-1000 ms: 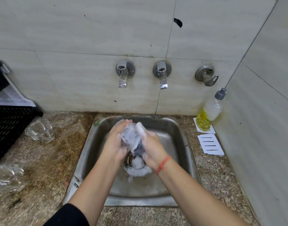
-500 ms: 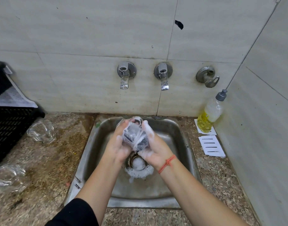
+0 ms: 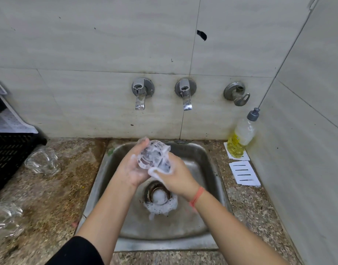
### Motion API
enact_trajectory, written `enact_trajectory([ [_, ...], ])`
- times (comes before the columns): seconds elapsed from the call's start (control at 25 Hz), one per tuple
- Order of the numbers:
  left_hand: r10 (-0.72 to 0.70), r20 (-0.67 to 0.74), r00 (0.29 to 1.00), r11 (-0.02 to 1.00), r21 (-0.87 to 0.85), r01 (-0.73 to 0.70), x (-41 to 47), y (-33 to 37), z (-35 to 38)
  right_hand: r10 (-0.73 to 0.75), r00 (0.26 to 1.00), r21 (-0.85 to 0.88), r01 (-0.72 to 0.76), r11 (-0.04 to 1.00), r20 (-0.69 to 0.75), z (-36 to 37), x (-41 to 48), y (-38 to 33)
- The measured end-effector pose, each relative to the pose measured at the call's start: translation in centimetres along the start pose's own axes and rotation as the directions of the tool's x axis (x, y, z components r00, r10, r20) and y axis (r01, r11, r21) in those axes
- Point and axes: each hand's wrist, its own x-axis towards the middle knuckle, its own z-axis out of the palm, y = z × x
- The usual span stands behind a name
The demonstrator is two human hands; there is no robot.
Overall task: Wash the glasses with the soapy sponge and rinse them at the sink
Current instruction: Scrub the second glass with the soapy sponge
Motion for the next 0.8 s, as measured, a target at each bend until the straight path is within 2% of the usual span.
enact_trajectory([
  [0.04,0.019,0.031,0.999,0.999,-0.03,-0.018,0.1,-0.3,-0.2,0.091,0.993,0.259,-0.106,0.96,0.069,-0.6,0.1,-0.2],
  [0.12,0.063,0.099,0.993,0.997,-0.04,-0.06,0.4,-1.2,-0.9,0.171,0.96,0.658,-0.277,0.7,0.222,-1.5,0.0,-0.6],
  [0.2,0.085,0.161,0.983,0.996,-0.023,-0.082,0.4,-1.7,-1.2,0.186,0.943,0.857,-0.328,0.398,0.274,-1.6,-0.2,-1.3],
  [0.24,0.075,0.173,0.982,0.997,-0.017,-0.073,0.2,-1.9,-1.1,0.223,0.939,0.9,-0.322,0.295,0.263,-1.3,-0.2,-1.3],
  [0.28,0.055,0.159,0.986,0.998,-0.004,-0.055,0.0,-2.0,-1.1,0.259,0.944,0.903,-0.285,0.321,0.206,-1.0,-0.4,-1.5],
  [0.32,0.046,0.113,0.993,0.998,0.027,-0.05,0.1,-2.3,-1.2,0.29,0.953,0.85,-0.227,0.476,0.092,-0.7,-0.6,-1.7],
  [0.36,0.052,0.051,0.997,0.996,0.074,-0.056,0.0,-2.4,-0.9,0.264,0.961,0.63,-0.159,0.76,-0.077,-0.7,-0.8,-1.9],
  [0.4,0.077,-0.016,0.997,0.991,0.111,-0.075,0.0,-2.6,-0.7,0.155,0.972,0.254,-0.106,0.961,-0.178,-0.9,-1.0,-2.0],
  [0.44,0.097,-0.046,0.994,0.989,0.113,-0.091,-0.1,-2.8,-0.1,0.029,0.983,-0.144,-0.056,0.988,-0.18,-0.9,-1.2,-1.7],
  [0.48,0.117,-0.066,0.991,0.988,0.109,-0.11,0.0,-3.0,0.2,-0.023,0.99,-0.375,-0.03,0.927,-0.136,-0.8,-1.2,-1.4],
  [0.52,0.122,-0.082,0.989,0.987,0.116,-0.112,0.0,-3.0,0.7,-0.045,0.99,-0.397,-0.013,0.918,-0.136,-0.6,-1.4,-1.4],
  [0.56,0.142,-0.092,0.986,0.981,0.148,-0.128,0.2,-3.2,0.9,-0.038,0.985,-0.295,-0.014,0.955,-0.171,-0.6,-1.4,-1.4],
  [0.6,0.168,-0.097,0.981,0.971,0.186,-0.148,0.2,-3.3,1.1,0.063,0.973,-0.015,-0.068,0.998,-0.22,-0.6,-1.0,-1.3],
  [0.64,0.208,-0.094,0.974,0.955,0.234,-0.182,0.3,-3.4,0.8,0.249,0.951,0.4,-0.158,0.903,-0.185,-0.8,-0.4,-1.6],
  [0.68,0.253,-0.09,0.963,0.94,0.26,-0.223,0.3,-3.5,0.6,0.401,0.916,0.725,-0.281,0.629,0.007,-1.0,0.2,-1.8],
  [0.72,0.297,-0.083,0.951,0.919,0.296,-0.261,0.4,-3.5,0.2,0.455,0.868,0.855,-0.38,0.352,0.198,-1.6,0.6,-1.7],
  [0.76,0.318,-0.076,0.945,0.903,0.328,-0.278,0.3,-3.3,0.1,0.472,0.834,0.872,-0.43,0.232,0.286,-2.2,1.0,-1.4],
  [0.8,0.317,-0.088,0.944,0.901,0.34,-0.271,0.5,-3.2,-0.3,0.484,0.822,0.852,-0.459,0.252,0.3,-2.4,1.1,-1.4],
])
